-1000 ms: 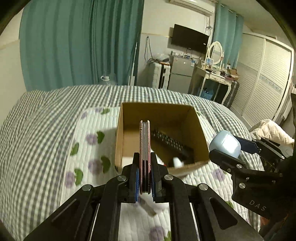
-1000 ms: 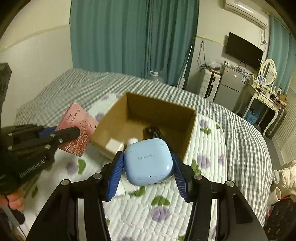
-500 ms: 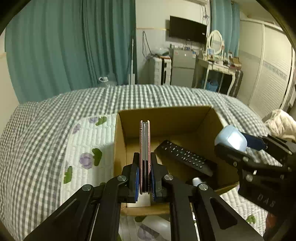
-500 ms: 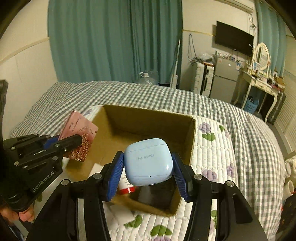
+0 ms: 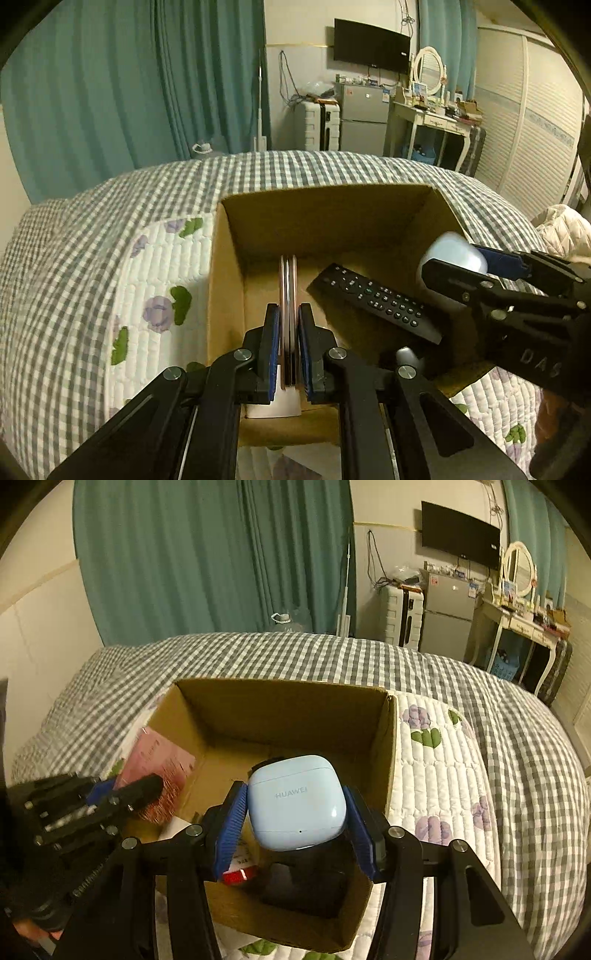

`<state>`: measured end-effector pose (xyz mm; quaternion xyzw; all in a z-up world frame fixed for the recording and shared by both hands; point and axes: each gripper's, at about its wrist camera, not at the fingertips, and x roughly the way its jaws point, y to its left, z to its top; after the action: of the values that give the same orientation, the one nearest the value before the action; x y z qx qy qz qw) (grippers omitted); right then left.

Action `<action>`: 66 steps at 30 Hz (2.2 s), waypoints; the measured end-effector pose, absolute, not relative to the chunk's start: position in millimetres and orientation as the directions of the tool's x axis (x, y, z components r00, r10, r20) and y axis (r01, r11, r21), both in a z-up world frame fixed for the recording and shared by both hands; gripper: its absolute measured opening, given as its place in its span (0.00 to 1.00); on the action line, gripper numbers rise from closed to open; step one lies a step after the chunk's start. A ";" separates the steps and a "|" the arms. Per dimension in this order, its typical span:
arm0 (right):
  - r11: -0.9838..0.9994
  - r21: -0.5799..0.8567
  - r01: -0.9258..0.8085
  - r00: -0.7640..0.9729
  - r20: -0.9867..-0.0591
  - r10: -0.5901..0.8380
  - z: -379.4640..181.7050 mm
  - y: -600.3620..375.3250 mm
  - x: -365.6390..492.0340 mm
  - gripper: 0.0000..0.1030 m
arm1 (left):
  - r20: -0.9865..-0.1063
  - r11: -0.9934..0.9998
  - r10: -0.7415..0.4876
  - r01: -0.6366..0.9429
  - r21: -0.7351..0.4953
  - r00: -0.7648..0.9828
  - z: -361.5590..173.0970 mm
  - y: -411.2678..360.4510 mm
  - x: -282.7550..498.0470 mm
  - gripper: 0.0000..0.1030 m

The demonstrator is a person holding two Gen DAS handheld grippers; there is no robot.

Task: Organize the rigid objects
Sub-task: 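Carry the card and earbud case into the box and release them, then grasp the white hair dryer with the right gripper while the left grasps a white plug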

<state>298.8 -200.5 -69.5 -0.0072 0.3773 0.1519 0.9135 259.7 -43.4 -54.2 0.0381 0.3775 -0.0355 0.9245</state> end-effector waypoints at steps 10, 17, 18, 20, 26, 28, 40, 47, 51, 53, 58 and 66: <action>0.968 0.032 -0.249 0.742 -0.636 0.212 1.7 -215.8 260.3 0.67 | -0.621 0.997 -0.038 0.071 0.028 0.783 12.1 -41.3 219.3 0.61; 0.975 0.000 -0.223 0.792 -0.583 0.181 65.0 -222.0 202.3 0.83 | -0.535 0.998 -0.026 0.049 0.029 0.844 72.1 -30.1 160.9 0.94; 0.974 0.000 -0.225 0.796 -0.577 0.183 72.2 -221.7 194.4 0.84 | -0.527 0.999 -0.031 0.049 0.021 0.849 79.3 -27.4 152.8 0.96; 0.975 -0.007 -0.223 0.806 -0.564 0.180 86.7 -218.7 173.9 0.90 | -0.505 0.999 -0.039 0.049 0.007 0.863 90.6 -18.9 137.8 1.00; 0.976 -0.044 -0.212 0.835 -0.528 0.158 99.0 -204.7 131.6 1.00 | -0.491 0.999 -0.038 0.047 0.007 0.870 97.9 -2.1 110.3 1.00; 0.978 -0.042 -0.206 0.838 -0.523 0.154 92.8 -200.2 125.0 1.00 | -0.496 0.999 -0.033 0.041 0.005 0.868 88.2 3.4 105.5 1.00; 0.972 -0.010 -0.237 0.720 -0.673 0.169 -37.3 -166.8 147.3 1.00 | -0.614 1.000 0.023 -0.014 0.020 0.789 -25.5 28.3 124.0 1.00; 0.954 0.040 -0.298 0.616 -0.755 0.225 -115.6 -149.3 171.3 1.00 | -0.671 0.998 0.067 -0.041 0.055 0.738 -79.4 39.1 141.4 1.00; 0.935 -0.015 -0.353 0.551 -0.811 0.195 -158.5 -129.2 185.4 0.91 | -0.697 0.996 0.089 -0.057 0.070 0.712 -98.8 47.1 145.9 1.00; 0.925 -0.030 -0.378 0.525 -0.830 0.187 -174.9 -118.9 190.7 0.85 | -0.706 0.995 0.102 -0.064 0.081 0.701 -105.3 51.0 147.8 1.00; 0.912 -0.114 -0.394 0.542 -0.830 0.131 -191.4 -100.5 193.5 0.47 | -0.731 0.993 0.117 -0.091 0.075 0.672 -114.8 58.8 152.1 1.00; 0.944 0.072 -0.323 0.553 -0.795 0.250 -157.6 -150.1 175.5 0.46 | -0.731 0.995 0.097 -0.079 0.059 0.675 -109.4 37.3 151.9 1.00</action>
<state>175.5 -150.1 -157.6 -0.0414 0.4440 0.1628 0.8801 151.9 37.3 -109.4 0.0111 0.4000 0.0480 0.9152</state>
